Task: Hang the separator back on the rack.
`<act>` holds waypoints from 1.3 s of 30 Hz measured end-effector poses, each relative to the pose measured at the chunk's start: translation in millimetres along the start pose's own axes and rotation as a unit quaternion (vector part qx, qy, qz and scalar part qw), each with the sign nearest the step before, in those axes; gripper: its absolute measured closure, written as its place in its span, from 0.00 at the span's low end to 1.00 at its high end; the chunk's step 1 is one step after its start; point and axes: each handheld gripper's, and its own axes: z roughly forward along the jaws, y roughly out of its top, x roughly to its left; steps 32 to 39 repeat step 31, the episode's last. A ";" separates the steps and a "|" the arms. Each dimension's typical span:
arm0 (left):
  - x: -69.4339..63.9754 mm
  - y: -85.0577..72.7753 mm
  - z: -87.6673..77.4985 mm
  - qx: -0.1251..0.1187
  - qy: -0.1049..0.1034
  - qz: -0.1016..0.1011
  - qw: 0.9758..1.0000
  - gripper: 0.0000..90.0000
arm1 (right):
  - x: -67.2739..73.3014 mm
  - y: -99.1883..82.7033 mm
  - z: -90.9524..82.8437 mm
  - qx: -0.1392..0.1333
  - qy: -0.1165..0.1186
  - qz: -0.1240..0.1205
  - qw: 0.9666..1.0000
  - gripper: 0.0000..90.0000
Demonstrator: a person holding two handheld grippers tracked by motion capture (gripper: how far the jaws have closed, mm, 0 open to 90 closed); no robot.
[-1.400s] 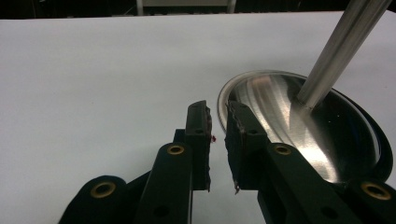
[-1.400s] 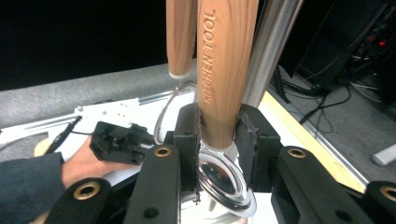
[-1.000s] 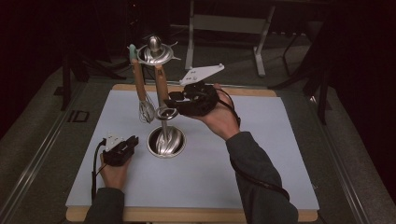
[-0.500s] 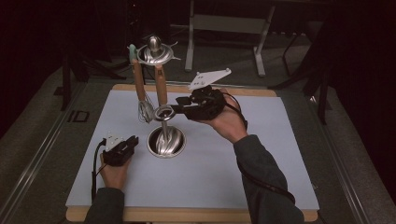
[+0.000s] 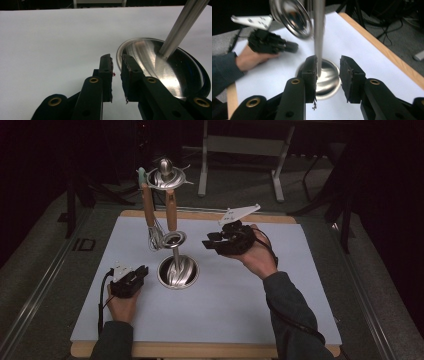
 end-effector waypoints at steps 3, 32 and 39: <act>-0.3 0.0 0.0 0.000 0.000 0.000 1.000 0.88 | -6.8 -14.1 1.9 0.015 -0.009 0.008 1.000 0.73; -0.7 0.1 -0.1 0.001 0.002 0.002 1.000 0.87 | -50.1 -166.1 14.2 0.053 -0.096 0.142 0.984 0.61; -0.7 0.1 -0.1 0.001 0.002 0.002 1.000 0.87 | -50.1 -166.1 14.2 0.053 -0.096 0.142 0.984 0.61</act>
